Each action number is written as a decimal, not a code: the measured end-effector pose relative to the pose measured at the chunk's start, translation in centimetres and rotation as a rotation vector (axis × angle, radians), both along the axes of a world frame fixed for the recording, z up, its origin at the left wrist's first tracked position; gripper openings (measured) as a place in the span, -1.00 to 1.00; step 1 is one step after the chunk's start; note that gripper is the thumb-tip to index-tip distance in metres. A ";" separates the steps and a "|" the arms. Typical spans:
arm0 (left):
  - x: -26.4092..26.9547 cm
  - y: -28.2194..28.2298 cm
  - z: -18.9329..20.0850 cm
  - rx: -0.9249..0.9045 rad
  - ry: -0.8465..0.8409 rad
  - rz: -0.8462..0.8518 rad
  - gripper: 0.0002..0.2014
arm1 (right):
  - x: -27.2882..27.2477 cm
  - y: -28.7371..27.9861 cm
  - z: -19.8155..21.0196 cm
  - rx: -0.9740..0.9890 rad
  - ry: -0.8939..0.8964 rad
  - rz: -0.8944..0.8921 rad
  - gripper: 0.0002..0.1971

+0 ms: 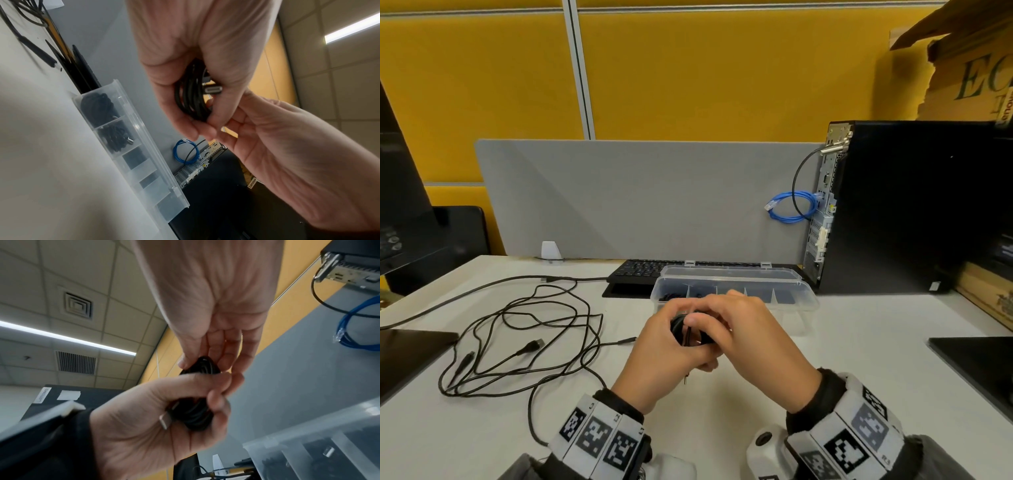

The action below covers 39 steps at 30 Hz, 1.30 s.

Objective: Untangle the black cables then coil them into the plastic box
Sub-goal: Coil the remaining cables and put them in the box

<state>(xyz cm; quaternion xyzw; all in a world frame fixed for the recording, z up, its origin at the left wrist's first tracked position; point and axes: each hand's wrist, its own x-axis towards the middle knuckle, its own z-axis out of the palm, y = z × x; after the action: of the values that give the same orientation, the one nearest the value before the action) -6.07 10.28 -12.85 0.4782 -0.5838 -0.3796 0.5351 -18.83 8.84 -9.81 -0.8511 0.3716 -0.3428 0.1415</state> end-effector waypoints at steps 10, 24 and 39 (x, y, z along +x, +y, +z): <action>-2.6 -1.7 1.1 0.065 -0.235 -0.006 -0.64 | -2.5 0.5 0.2 0.012 0.052 -0.030 -0.69; -3.2 -11.1 0.7 0.130 -0.370 -0.049 -0.46 | -6.1 -15.3 0.3 0.448 -0.249 -0.265 -0.80; -2.1 -11.9 -1.9 0.170 -1.270 -0.117 -0.57 | -1.9 -16.4 -3.0 0.243 0.821 -0.238 -0.72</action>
<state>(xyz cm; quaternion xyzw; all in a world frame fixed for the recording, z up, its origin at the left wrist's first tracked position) -8.15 -1.60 -14.74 0.6180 -0.7800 -0.0957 0.0239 -20.70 -7.54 -12.80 -0.8452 0.5299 0.0557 0.0406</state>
